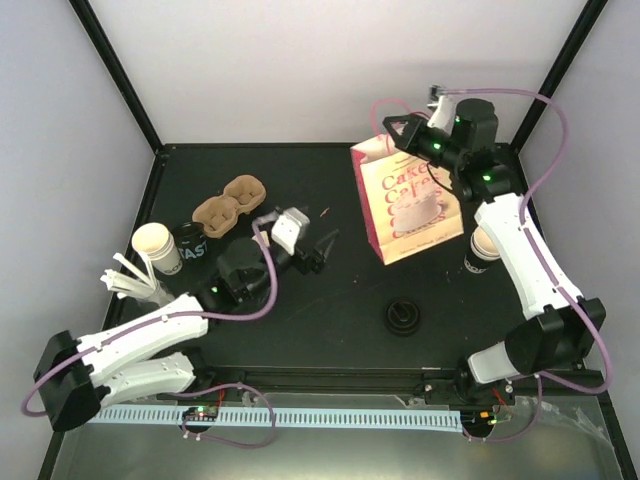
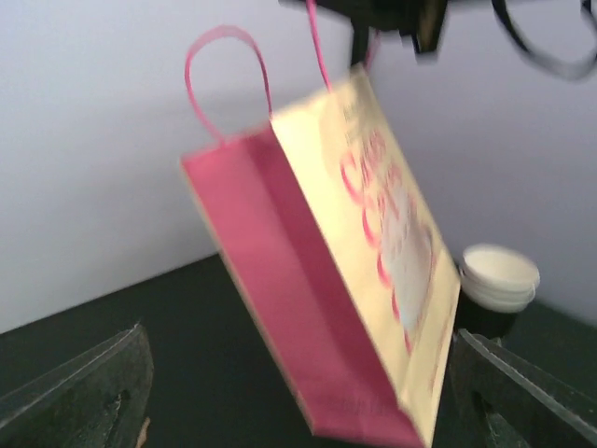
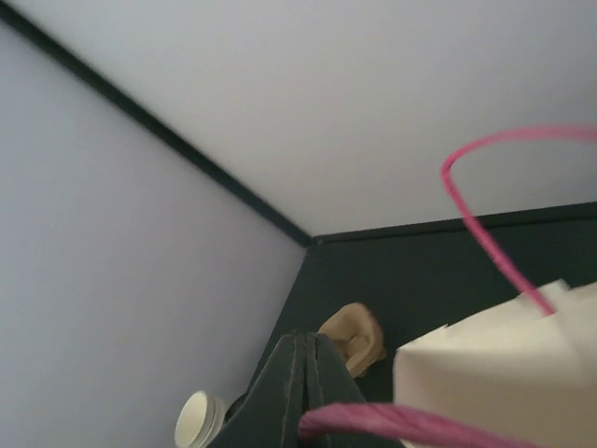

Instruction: Pack the takeout coffee

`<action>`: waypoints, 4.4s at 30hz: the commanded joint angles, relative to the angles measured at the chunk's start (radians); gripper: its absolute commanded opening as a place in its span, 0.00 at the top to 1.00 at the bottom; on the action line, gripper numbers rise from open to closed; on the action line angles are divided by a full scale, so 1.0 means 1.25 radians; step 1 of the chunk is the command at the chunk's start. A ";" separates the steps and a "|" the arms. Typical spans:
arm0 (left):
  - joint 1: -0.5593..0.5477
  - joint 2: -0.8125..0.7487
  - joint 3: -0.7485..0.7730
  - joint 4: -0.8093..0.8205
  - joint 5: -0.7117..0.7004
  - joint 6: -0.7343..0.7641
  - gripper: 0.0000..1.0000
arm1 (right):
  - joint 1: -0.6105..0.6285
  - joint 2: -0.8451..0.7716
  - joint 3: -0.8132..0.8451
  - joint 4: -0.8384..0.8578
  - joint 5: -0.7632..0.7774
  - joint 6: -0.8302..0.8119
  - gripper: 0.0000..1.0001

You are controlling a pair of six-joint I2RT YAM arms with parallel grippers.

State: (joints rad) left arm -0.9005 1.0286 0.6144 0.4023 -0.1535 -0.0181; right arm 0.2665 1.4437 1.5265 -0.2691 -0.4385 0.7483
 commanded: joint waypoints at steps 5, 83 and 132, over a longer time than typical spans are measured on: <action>0.222 -0.062 0.208 -0.317 0.231 -0.286 0.08 | 0.065 0.089 0.095 0.167 -0.208 -0.037 0.99; 0.558 0.258 0.361 -0.775 -0.014 -0.470 0.17 | 0.085 -0.527 -0.563 -0.285 0.209 -0.221 0.00; 0.212 0.387 0.738 -0.942 0.146 -0.094 0.28 | 0.085 -0.469 -0.511 -0.269 0.187 -0.272 0.00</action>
State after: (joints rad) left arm -0.5953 1.4525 1.4292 -0.5953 0.1238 -0.2073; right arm 0.3691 0.8886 0.8677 -0.6067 -0.2111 0.4095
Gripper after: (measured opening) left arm 0.797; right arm 0.999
